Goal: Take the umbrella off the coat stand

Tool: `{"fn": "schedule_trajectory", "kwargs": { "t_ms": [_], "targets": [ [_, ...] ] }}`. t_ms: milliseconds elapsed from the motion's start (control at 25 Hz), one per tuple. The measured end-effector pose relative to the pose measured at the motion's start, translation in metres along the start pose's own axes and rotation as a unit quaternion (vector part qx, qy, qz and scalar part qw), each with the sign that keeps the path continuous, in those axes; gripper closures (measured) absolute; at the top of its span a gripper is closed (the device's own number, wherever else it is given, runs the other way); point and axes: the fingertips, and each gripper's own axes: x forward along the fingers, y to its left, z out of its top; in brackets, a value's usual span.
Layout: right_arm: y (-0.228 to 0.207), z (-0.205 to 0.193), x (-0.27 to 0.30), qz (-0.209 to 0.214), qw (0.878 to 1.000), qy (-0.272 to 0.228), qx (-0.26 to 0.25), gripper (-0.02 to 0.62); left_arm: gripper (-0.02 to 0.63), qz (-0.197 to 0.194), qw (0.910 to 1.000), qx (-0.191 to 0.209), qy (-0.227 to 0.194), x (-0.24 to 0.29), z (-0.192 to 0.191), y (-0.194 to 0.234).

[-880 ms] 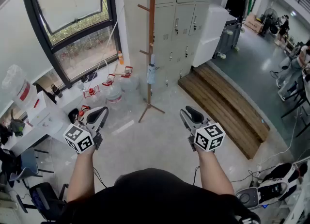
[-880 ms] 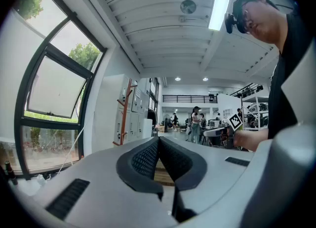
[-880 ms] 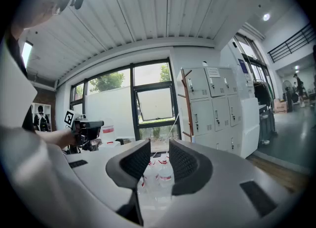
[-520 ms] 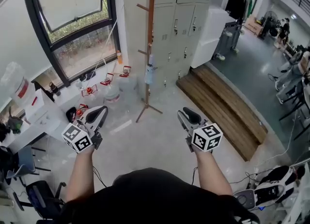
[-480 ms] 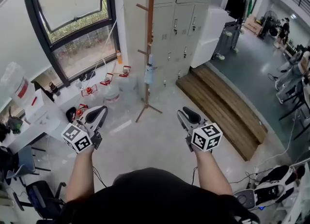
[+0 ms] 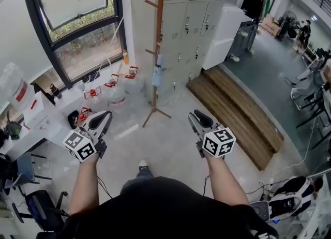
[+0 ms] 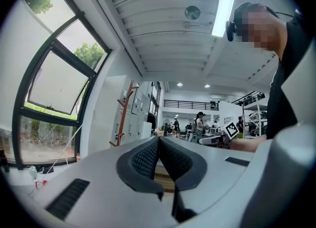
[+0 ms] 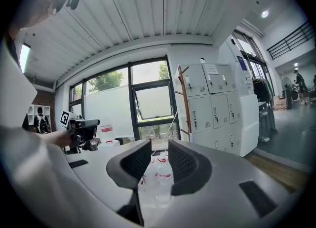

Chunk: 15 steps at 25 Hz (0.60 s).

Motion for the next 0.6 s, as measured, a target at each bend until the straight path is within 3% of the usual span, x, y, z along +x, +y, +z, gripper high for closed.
{"fn": "schedule_trajectory", "kwargs": {
  "t_ms": [600],
  "targets": [
    [-0.026,-0.007,0.046,-0.012,1.000,0.018,0.005,0.476,0.584,-0.010,0.9993,-0.021,0.031,0.044,-0.022,0.044]
  ]
}}
